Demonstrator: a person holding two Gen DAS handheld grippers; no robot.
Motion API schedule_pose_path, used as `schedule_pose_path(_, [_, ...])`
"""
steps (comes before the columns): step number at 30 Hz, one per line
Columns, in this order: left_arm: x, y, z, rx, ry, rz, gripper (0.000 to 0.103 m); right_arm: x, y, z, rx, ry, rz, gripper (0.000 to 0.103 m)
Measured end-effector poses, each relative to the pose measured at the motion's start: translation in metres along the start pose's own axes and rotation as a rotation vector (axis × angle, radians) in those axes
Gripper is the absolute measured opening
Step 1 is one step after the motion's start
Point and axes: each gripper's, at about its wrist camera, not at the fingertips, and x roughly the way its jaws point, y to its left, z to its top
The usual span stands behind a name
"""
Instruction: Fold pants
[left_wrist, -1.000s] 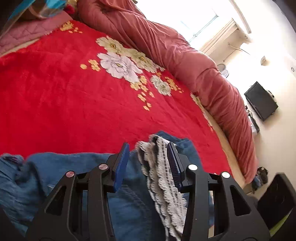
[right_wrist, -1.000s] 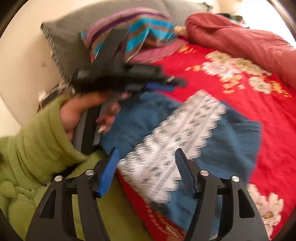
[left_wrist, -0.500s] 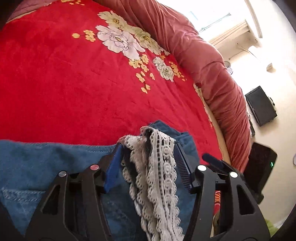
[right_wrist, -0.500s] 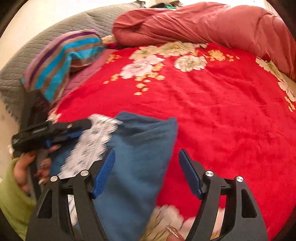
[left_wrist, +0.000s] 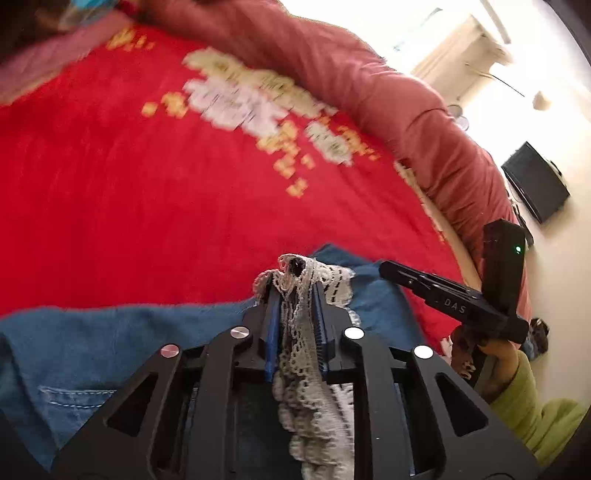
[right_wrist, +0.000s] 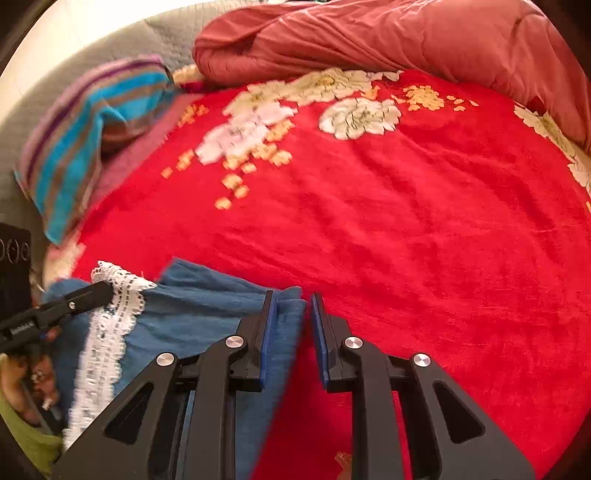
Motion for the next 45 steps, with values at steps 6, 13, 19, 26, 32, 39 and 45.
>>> schedule_pose_path(6, [-0.006,0.002,0.0,0.006,-0.002,0.016,0.023,-0.008,0.0,-0.001,-0.019,-0.024,-0.045,0.04])
schedule_pose_path(13, [-0.036,-0.006,-0.004,0.027,-0.042,0.054,0.04,-0.052,0.008,-0.013,-0.026,-0.107,0.007,0.069])
schedule_pose_path(19, [-0.061,-0.019,-0.014,0.062,-0.067,0.102,0.06,-0.084,0.019,-0.029,-0.056,-0.14,0.037,0.08])
schedule_pose_path(26, [-0.085,-0.035,-0.034,0.089,-0.075,0.129,0.068,-0.117,0.038,-0.05,-0.142,-0.179,0.054,0.081])
schedule_pose_path(32, [-0.1,-0.041,-0.061,0.087,-0.053,0.127,0.069,-0.126,0.051,-0.072,-0.177,-0.17,0.083,0.081])
schedule_pose_path(39, [-0.092,-0.042,-0.099,0.041,0.056,0.038,0.058,-0.117,0.073,-0.099,-0.258,-0.115,0.143,0.081])
schedule_pose_path(45, [-0.076,-0.048,-0.106,0.024,0.113,-0.005,0.057,-0.109,0.08,-0.112,-0.283,-0.078,0.154,0.081])
